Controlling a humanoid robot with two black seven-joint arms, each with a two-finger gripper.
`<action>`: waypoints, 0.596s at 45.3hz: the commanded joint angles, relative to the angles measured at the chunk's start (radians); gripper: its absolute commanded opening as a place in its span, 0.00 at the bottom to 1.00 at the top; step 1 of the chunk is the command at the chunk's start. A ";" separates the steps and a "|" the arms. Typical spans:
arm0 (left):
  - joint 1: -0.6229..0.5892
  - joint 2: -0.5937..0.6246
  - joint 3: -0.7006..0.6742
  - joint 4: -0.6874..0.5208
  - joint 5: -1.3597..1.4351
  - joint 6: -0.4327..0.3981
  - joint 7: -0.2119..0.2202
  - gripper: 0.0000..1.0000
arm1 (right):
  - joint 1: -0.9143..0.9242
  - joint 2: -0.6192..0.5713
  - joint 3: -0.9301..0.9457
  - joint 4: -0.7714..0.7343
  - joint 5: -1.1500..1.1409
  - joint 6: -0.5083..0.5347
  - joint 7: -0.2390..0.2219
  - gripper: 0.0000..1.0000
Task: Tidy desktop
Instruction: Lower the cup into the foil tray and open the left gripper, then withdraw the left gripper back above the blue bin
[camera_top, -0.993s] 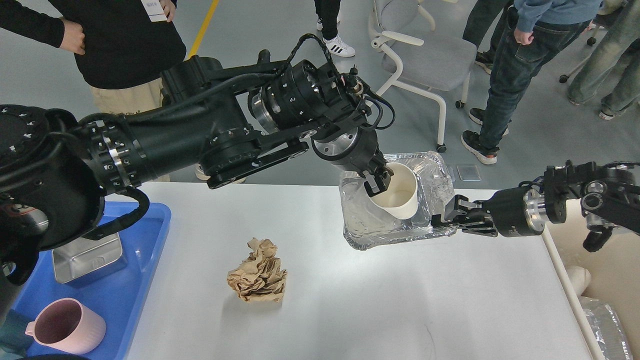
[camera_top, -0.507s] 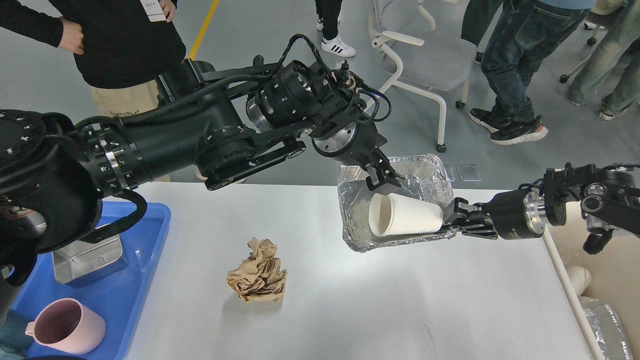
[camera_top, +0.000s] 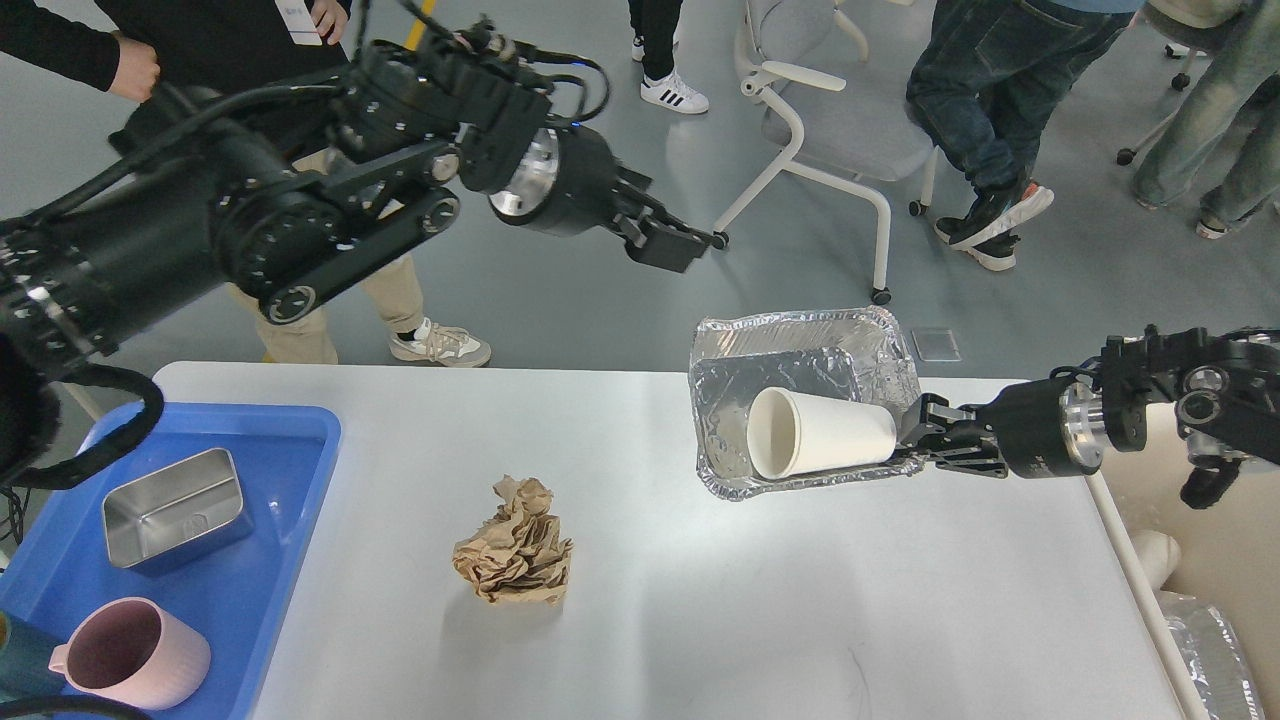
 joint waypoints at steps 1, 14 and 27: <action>0.112 0.176 -0.084 -0.077 -0.092 0.000 0.125 0.92 | 0.000 -0.015 0.003 0.002 0.002 0.000 0.001 0.00; 0.558 0.502 -0.424 -0.257 -0.290 0.059 0.177 0.96 | 0.000 -0.016 0.003 0.002 0.002 0.000 0.001 0.00; 0.999 0.614 -0.847 -0.282 -0.592 0.072 0.174 0.96 | -0.009 -0.016 0.000 -0.003 0.002 0.000 -0.001 0.00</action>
